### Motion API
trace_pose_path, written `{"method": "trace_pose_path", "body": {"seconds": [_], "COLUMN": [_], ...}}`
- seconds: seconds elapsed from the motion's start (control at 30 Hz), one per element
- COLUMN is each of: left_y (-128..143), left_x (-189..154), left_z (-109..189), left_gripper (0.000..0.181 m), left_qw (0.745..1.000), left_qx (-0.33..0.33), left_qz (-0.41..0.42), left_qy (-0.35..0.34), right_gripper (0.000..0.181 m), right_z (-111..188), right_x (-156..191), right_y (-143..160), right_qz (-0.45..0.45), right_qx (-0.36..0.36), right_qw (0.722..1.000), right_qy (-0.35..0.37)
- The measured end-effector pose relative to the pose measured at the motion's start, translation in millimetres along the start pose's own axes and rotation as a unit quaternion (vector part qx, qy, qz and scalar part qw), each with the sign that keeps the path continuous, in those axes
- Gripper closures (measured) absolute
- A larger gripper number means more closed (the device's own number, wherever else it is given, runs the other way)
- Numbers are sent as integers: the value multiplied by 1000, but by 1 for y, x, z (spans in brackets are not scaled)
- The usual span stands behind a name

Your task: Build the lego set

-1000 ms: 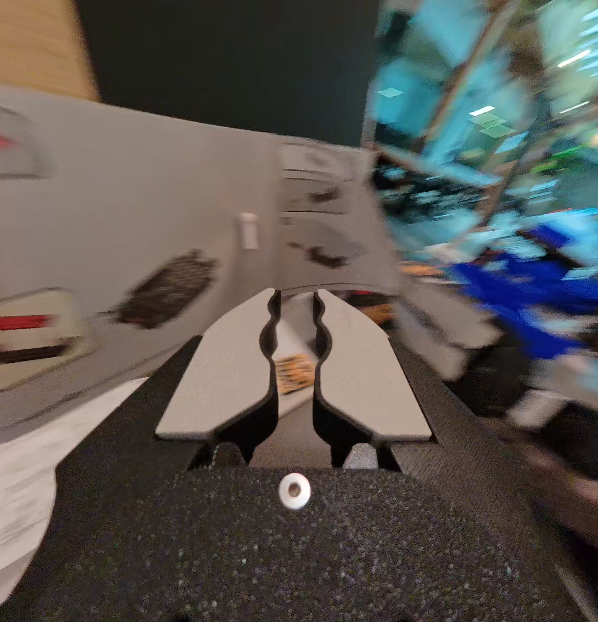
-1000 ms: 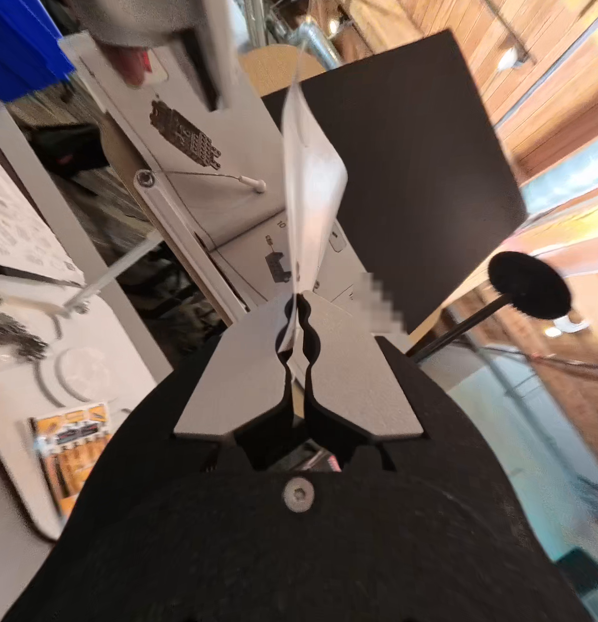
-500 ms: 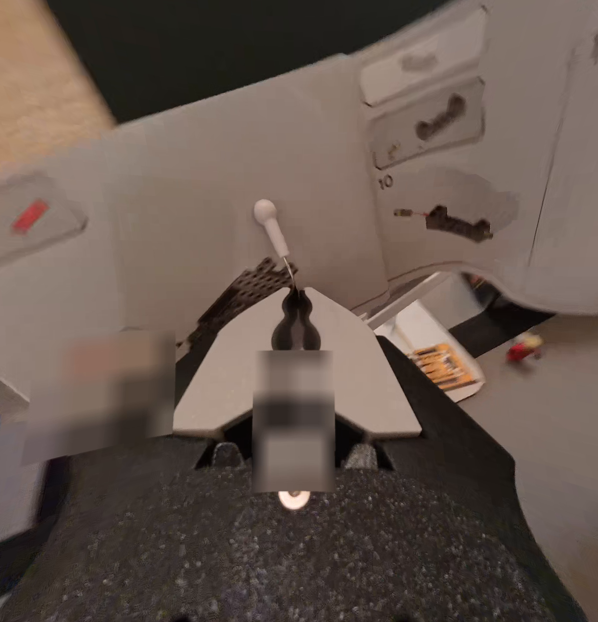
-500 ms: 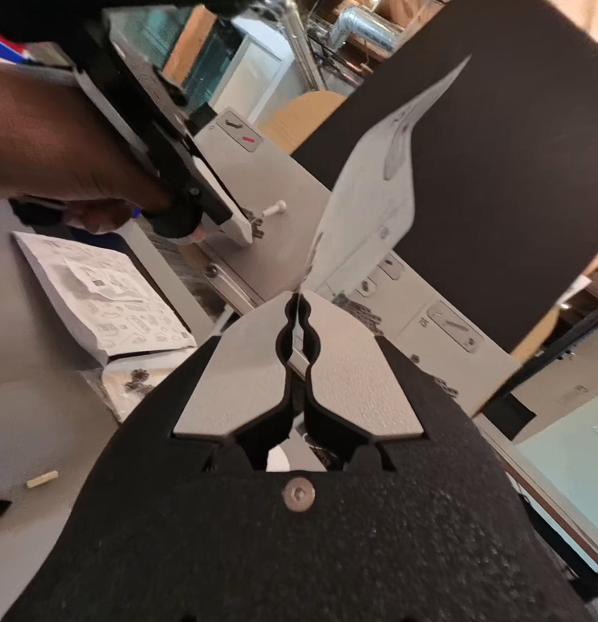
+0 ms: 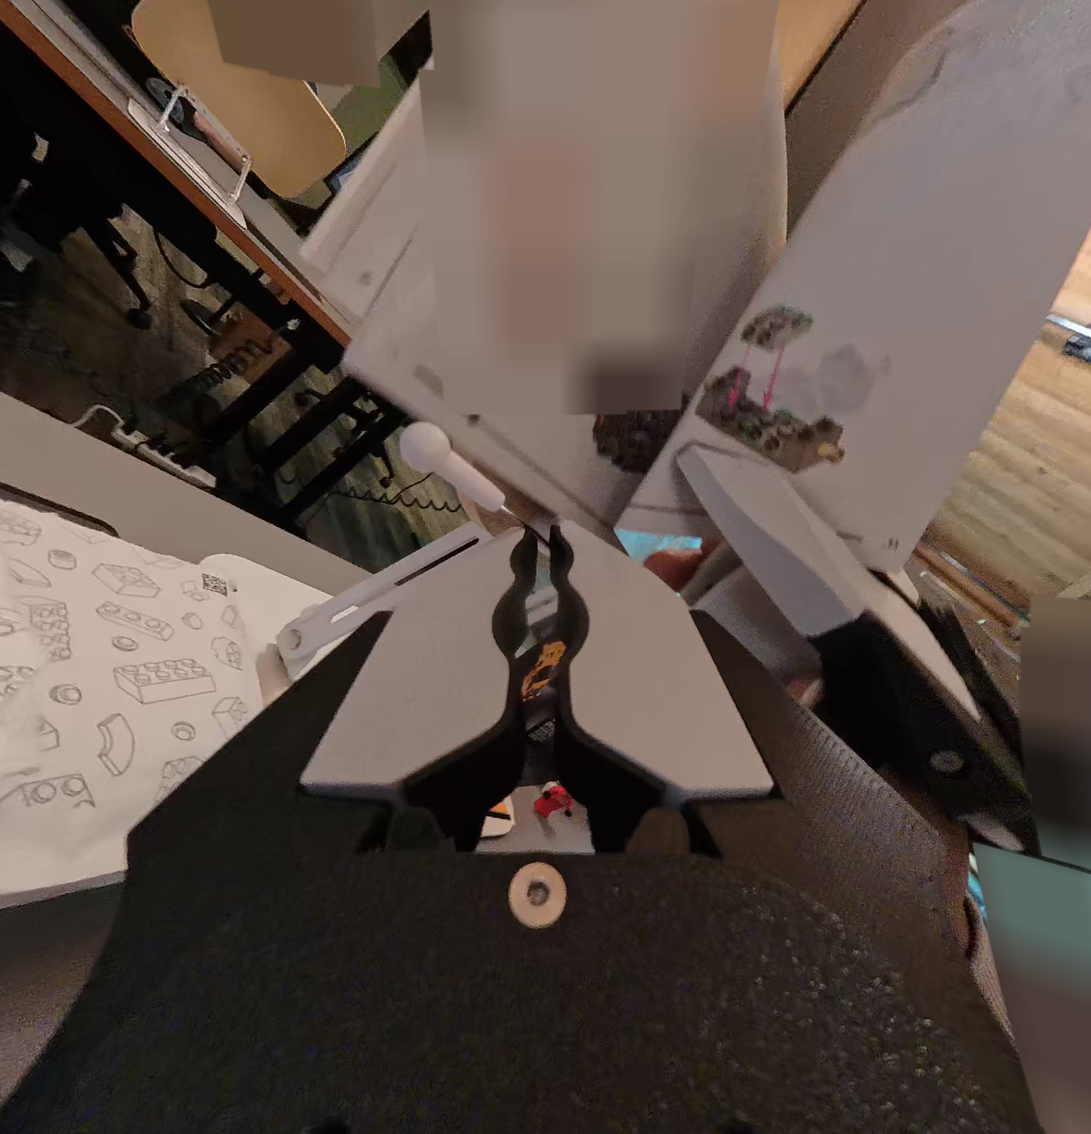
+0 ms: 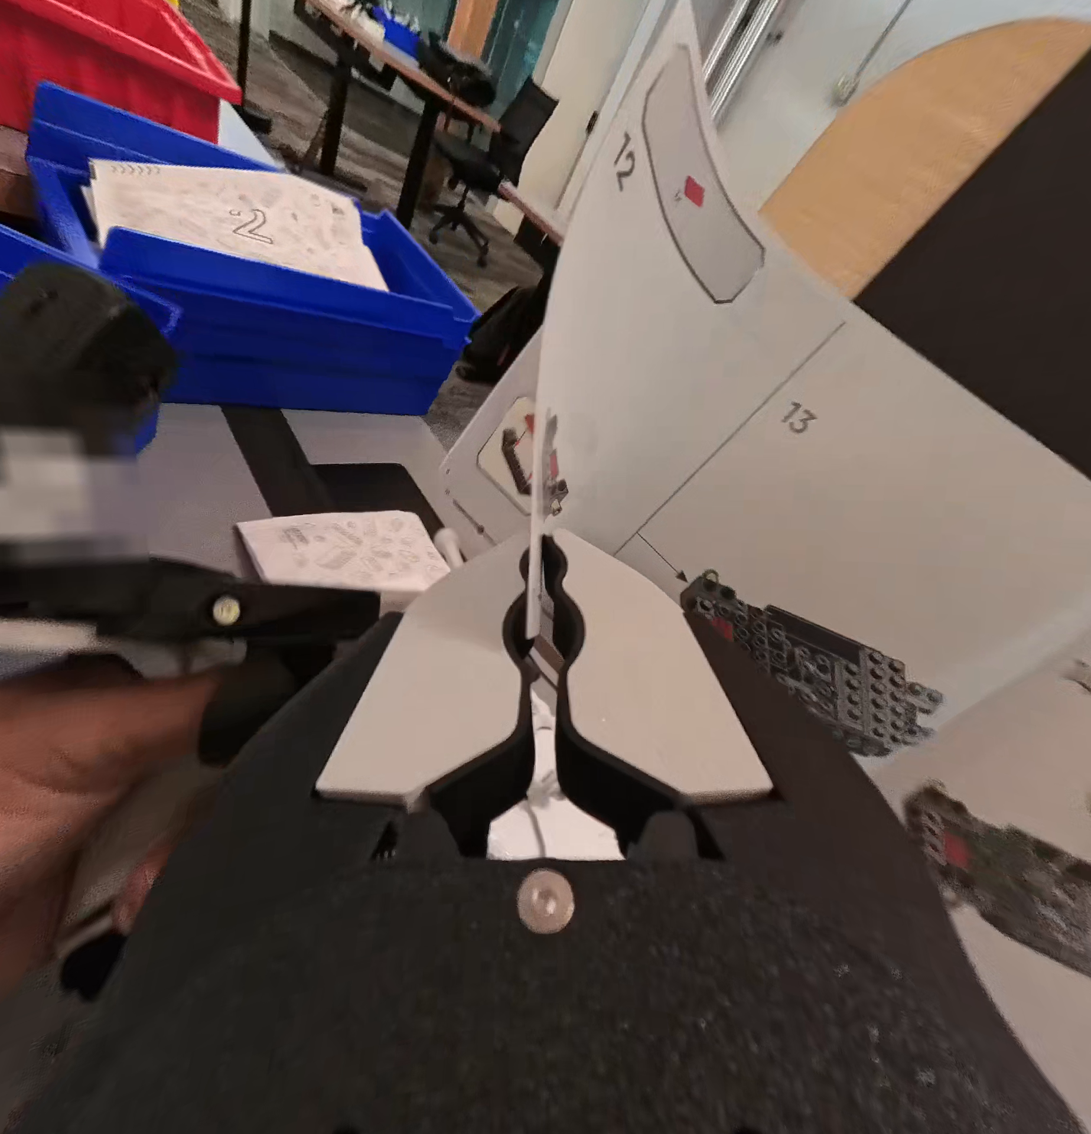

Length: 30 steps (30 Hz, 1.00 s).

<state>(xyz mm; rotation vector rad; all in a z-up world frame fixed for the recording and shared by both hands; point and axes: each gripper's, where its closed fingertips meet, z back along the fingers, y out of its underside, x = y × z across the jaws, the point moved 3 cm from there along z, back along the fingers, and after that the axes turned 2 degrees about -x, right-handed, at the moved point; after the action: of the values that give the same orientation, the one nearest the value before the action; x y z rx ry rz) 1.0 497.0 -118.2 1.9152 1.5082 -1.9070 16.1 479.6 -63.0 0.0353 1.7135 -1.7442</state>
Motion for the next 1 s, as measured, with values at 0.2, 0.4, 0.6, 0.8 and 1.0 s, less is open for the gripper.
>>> {"method": "trace_pose_path", "body": {"seconds": [0.2,0.4,0.6,0.8,1.0], "left_y": [2,1,4,9,7], "left_x": [0,-3,-5,-4,-3], "left_z": [1,2,4,6,6], "left_gripper": [177,177,177,177,176], "left_qw": [1000,999,999,998,998], "left_qx": [-15,-10,-26,-57,-50], "left_qz": [4,-27,-42,-32,-43], "left_qy": [19,15,12,18,17], "right_gripper": [174,165,145,143,151], "right_z": [-37,-52,-55,-46,19], "right_x": [5,10,24,20,-44], "right_y": [-3,-9,-10,-20,-32], "right_qz": [-21,-23,-105,-123,-21], "right_qx": [80,122,176,157,64], "right_qw": [996,988,954,950,994], "right_qy": [-26,-91,-220,-240,-84]}}
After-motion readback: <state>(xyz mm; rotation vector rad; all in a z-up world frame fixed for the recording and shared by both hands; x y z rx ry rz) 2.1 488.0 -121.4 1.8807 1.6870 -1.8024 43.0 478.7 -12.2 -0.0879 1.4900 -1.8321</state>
